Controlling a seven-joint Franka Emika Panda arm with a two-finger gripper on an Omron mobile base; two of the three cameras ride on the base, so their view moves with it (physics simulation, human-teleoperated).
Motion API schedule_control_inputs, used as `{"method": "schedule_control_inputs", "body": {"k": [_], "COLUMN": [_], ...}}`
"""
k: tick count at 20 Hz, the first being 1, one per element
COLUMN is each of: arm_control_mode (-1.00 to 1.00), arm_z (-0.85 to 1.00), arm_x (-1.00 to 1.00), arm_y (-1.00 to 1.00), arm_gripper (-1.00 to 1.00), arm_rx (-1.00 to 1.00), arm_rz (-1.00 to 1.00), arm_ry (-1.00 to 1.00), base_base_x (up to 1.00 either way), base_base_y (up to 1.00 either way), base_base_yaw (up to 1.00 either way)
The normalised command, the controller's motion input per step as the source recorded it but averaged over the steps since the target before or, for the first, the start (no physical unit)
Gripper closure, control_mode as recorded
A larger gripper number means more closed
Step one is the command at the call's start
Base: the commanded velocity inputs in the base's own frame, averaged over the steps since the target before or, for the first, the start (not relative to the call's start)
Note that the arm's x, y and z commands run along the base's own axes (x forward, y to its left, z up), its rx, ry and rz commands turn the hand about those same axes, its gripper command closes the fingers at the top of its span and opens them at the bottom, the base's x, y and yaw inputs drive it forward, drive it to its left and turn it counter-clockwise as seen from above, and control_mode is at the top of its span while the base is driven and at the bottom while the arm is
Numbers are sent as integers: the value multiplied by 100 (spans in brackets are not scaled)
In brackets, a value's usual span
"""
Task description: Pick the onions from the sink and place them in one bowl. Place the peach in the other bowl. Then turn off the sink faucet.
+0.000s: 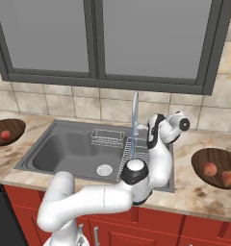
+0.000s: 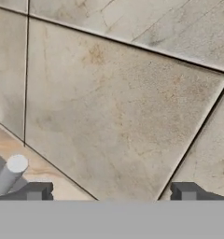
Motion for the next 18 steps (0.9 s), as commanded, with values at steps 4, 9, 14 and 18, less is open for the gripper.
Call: {"method": "schedule_control_inputs", "body": {"k": [4, 9, 14, 18], "arm_control_mode": [-100, -100, -100, -100], "arm_z": [-18, -22, -4, -1], "arm_x": [41, 39, 32, 15], "arm_y": [-6, -17, -6, 28], "arm_gripper": [-100, -100, -100, -100], "arm_rx": [0, 0, 0, 0], "arm_rz": [2, 4, 5, 10], "arm_ry": [0, 0, 0, 0], "base_base_x": [0, 0, 0, 0], "base_base_y": [0, 0, 0, 0], "base_base_yaw": [0, 0, 0, 0]}}
